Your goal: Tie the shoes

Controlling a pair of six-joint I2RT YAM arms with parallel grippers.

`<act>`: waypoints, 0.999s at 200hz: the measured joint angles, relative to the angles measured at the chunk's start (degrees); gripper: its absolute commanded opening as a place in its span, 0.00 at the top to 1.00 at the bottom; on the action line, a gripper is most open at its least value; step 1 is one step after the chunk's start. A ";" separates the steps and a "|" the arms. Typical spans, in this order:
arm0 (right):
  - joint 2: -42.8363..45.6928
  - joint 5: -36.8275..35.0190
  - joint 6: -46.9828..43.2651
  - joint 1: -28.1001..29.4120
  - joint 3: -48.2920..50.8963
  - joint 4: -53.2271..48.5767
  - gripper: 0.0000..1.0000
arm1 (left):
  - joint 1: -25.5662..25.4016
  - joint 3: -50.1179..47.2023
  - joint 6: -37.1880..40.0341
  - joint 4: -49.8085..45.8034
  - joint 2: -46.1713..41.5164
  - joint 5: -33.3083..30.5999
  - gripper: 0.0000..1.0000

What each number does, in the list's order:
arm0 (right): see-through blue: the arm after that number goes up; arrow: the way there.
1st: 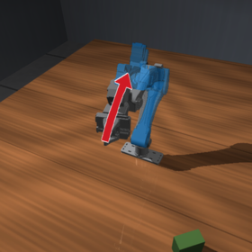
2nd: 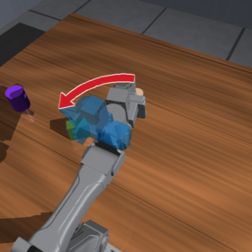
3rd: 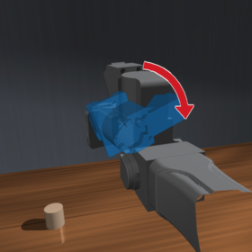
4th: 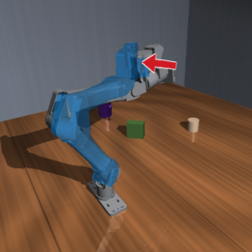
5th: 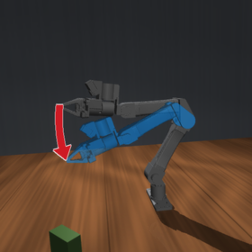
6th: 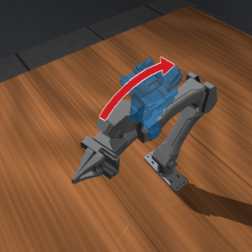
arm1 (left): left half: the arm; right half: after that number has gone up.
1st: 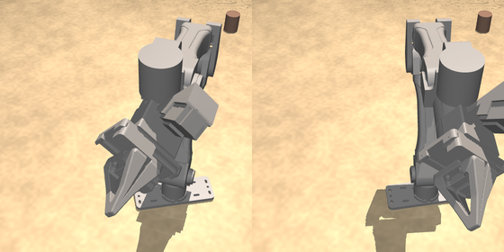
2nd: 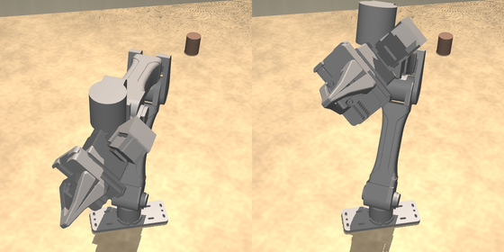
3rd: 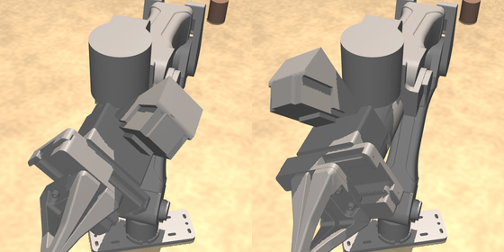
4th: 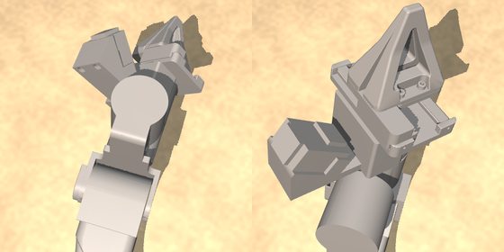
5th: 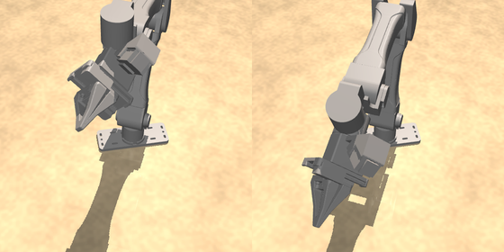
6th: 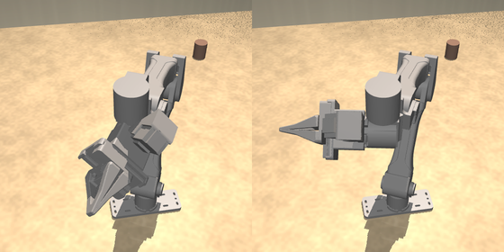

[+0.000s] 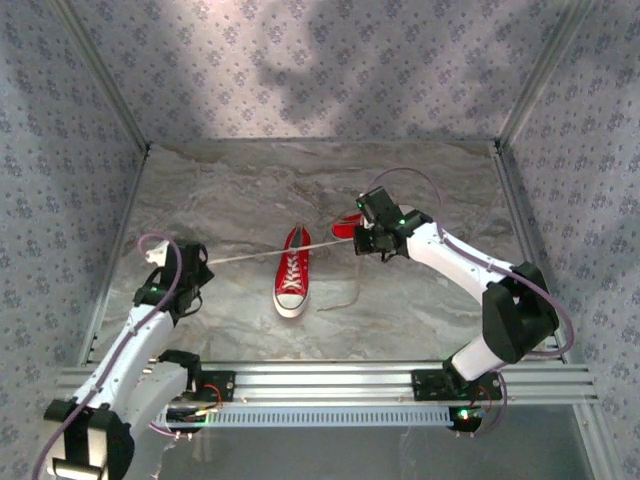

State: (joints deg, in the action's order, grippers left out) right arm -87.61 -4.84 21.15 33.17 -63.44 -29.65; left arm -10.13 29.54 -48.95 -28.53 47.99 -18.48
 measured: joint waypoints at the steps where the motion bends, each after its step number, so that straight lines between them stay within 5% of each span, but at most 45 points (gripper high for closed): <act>1: -0.02 0.00 0.07 -0.07 0.04 -0.04 1.00 | 0.39 -0.26 -0.35 -0.04 0.00 0.07 1.00; 79: -3.48 0.83 2.54 -3.17 2.27 -0.42 1.00 | 14.95 -3.87 -5.53 -0.15 0.37 3.80 1.00; 142: -4.17 2.97 3.39 -4.37 3.17 0.13 1.00 | 15.87 -3.87 -4.04 0.02 2.34 6.21 1.00; 185: 1.36 7.13 -0.37 -0.79 4.79 3.02 1.00 | 15.41 -3.87 -0.68 -0.02 -6.78 8.70 1.00; 200: 5.03 7.72 -2.36 2.29 4.63 4.52 1.00 | 14.67 -3.87 0.68 -0.13 -9.35 9.16 0.74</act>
State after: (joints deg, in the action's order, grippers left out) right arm -82.59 2.87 18.79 35.46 -58.81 -25.12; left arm 4.54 25.67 -48.27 -28.67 38.63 -9.32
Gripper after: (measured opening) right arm 0.052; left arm 0.095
